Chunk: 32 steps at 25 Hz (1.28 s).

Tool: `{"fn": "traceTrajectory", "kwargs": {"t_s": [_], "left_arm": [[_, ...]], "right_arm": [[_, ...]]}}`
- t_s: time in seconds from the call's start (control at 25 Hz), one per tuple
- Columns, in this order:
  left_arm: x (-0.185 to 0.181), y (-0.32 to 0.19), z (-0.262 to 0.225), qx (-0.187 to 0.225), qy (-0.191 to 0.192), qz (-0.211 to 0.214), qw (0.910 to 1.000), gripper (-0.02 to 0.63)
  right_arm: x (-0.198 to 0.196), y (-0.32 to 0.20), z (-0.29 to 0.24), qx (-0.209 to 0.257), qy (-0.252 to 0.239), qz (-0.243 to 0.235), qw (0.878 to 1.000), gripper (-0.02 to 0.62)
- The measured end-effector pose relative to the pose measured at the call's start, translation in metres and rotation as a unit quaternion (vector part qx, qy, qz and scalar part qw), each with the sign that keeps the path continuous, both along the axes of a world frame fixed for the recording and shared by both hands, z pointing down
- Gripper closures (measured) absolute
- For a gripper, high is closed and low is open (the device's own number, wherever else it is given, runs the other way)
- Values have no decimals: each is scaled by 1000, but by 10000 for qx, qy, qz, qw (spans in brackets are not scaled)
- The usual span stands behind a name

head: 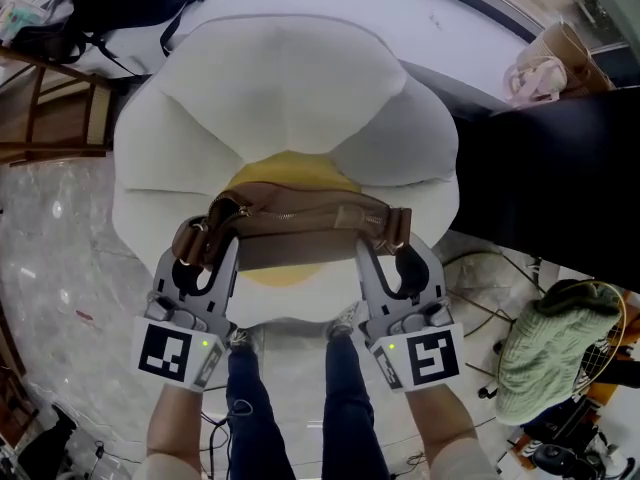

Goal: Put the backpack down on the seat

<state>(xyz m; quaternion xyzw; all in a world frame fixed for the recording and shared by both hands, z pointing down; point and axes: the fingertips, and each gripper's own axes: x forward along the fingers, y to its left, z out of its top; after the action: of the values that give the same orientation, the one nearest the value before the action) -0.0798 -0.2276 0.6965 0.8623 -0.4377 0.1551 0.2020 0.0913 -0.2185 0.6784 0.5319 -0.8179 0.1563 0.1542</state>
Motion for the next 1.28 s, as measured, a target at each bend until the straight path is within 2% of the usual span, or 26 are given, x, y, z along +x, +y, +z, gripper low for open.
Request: {"fn": "traceTrajectory", "kwargs": {"t_s": [0.8, 1.28], "left_arm": [[12, -48, 121, -381, -499, 61, 9980, 511], [13, -71, 190, -814, -643, -58, 9946, 511]], "right_arm": [[12, -45, 136, -624, 524, -70, 9966, 440], [12, -66, 199, -1078, 798, -130, 9909, 439]]}}
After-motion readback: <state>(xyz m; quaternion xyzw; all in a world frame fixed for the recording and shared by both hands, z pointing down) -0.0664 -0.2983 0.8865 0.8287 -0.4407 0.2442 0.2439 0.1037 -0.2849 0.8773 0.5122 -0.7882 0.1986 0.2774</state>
